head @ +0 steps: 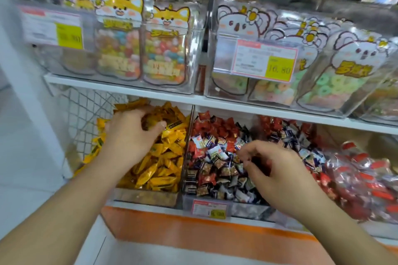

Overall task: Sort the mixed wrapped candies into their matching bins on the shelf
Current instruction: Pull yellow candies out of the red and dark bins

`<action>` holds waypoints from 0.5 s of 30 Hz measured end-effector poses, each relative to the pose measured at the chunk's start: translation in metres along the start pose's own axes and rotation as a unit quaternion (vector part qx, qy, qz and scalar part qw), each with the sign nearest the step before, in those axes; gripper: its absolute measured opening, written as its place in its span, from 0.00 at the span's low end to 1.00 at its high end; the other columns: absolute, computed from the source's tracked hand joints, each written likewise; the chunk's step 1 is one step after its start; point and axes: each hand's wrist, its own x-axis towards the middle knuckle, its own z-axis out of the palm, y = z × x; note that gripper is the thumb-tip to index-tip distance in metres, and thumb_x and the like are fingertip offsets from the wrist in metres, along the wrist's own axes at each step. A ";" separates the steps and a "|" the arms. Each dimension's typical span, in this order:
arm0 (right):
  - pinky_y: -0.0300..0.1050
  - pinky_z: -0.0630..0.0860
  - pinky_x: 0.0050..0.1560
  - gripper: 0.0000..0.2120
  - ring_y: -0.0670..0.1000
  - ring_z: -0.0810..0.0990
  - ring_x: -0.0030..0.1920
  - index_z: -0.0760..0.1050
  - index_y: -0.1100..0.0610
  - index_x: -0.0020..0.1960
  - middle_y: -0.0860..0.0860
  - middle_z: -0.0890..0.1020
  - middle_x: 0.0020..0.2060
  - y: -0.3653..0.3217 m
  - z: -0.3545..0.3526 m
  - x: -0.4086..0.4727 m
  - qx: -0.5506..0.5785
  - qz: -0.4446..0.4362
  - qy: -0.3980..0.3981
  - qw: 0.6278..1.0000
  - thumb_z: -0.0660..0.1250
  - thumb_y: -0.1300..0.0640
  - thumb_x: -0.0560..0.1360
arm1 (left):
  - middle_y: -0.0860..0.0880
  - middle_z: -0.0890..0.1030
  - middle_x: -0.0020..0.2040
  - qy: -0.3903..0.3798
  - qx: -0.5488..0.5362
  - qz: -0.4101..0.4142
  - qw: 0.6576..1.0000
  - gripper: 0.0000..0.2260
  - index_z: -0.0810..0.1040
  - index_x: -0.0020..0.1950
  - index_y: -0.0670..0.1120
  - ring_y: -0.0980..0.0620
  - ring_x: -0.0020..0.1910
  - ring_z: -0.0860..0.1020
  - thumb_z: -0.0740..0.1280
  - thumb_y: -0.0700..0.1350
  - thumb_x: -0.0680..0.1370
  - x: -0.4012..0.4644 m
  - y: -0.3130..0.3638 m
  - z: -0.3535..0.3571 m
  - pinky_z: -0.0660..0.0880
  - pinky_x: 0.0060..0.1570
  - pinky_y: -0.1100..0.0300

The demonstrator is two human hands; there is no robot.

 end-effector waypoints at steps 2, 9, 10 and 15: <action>0.22 0.69 0.51 0.11 0.34 0.77 0.54 0.79 0.43 0.53 0.34 0.82 0.49 0.003 -0.003 -0.001 0.003 0.012 0.005 1.000 0.70 0.59 0.78 | 0.47 0.85 0.59 0.003 0.042 0.014 0.999 0.23 0.79 0.69 0.56 0.38 0.61 0.79 0.69 0.63 0.77 0.001 0.004 0.002 0.74 0.62 0.42; 0.38 0.78 0.45 0.10 0.45 0.83 0.46 0.79 0.42 0.51 0.35 0.83 0.48 0.035 -0.028 -0.010 0.040 0.078 0.078 0.993 0.69 0.58 0.80 | 0.49 0.83 0.51 -0.031 0.008 0.129 0.991 0.20 0.78 0.69 0.54 0.43 0.56 0.78 0.65 0.60 0.80 -0.014 0.051 0.026 0.73 0.62 0.45; 0.34 0.76 0.45 0.09 0.42 0.82 0.48 0.79 0.43 0.51 0.36 0.83 0.47 0.042 -0.033 -0.012 0.048 0.088 0.092 0.991 0.68 0.58 0.80 | 0.51 0.81 0.47 -0.039 0.006 0.143 0.989 0.20 0.78 0.69 0.53 0.45 0.53 0.76 0.65 0.60 0.81 -0.019 0.059 0.032 0.72 0.60 0.48; 0.40 0.77 0.51 0.09 0.39 0.81 0.50 0.80 0.46 0.49 0.38 0.84 0.46 0.078 -0.054 -0.026 0.051 0.137 0.158 0.977 0.69 0.60 0.80 | 0.59 0.78 0.57 -0.104 -0.045 0.225 0.968 0.17 0.76 0.70 0.59 0.52 0.62 0.74 0.65 0.58 0.82 -0.041 0.103 0.062 0.69 0.62 0.54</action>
